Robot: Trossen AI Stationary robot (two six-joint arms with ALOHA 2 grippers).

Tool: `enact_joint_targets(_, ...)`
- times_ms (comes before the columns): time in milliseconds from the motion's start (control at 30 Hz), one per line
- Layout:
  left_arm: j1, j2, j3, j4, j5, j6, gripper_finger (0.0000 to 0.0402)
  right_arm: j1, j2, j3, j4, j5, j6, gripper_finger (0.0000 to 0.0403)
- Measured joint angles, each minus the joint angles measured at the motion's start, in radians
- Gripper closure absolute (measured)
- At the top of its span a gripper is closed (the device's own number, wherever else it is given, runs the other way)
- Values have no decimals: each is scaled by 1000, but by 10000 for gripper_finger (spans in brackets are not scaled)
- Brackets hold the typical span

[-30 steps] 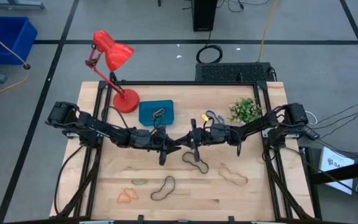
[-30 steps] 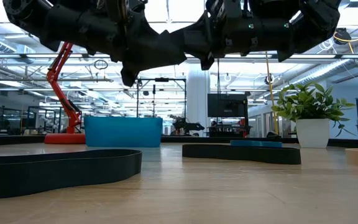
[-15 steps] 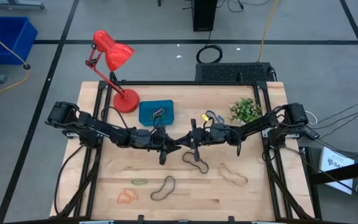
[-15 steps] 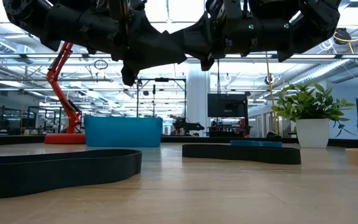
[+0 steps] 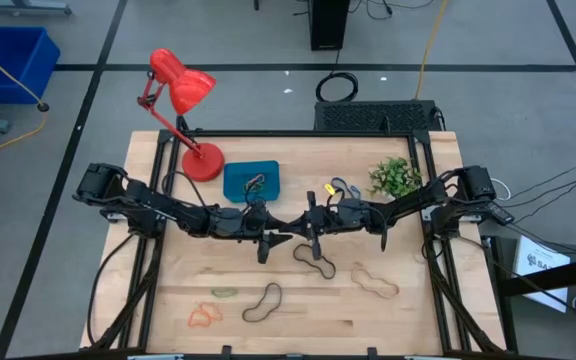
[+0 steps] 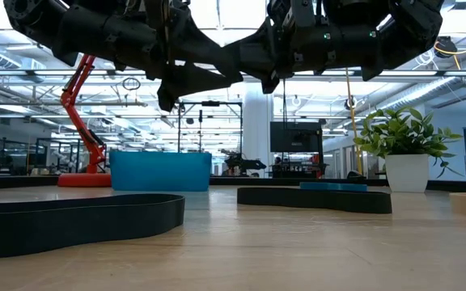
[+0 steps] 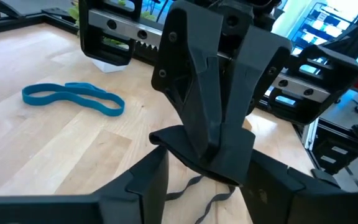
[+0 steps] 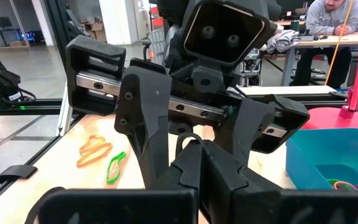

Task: Pick and place rubber bands into bin
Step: Put the black rubber band into the blue bin

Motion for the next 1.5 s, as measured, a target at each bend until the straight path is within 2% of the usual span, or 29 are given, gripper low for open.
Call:
enact_joint_targets(600,0,0,0,-1,-3,33,206,6,0,0,31,-3,78,403)
enact_joint_targets(767,0,0,0,-1,-48,56,206,13,0,0,31,0,75,403)
enact_joint_targets(1133,0,0,0,0,-19,127,209,13,0,0,31,0,28,403)
enact_joint_targets(1267,0,0,0,0,-16,133,234,13,0,0,27,0,19,403)
enact_joint_targets(1500,-1,0,0,8,-12,133,311,13,0,0,24,3,15,403)
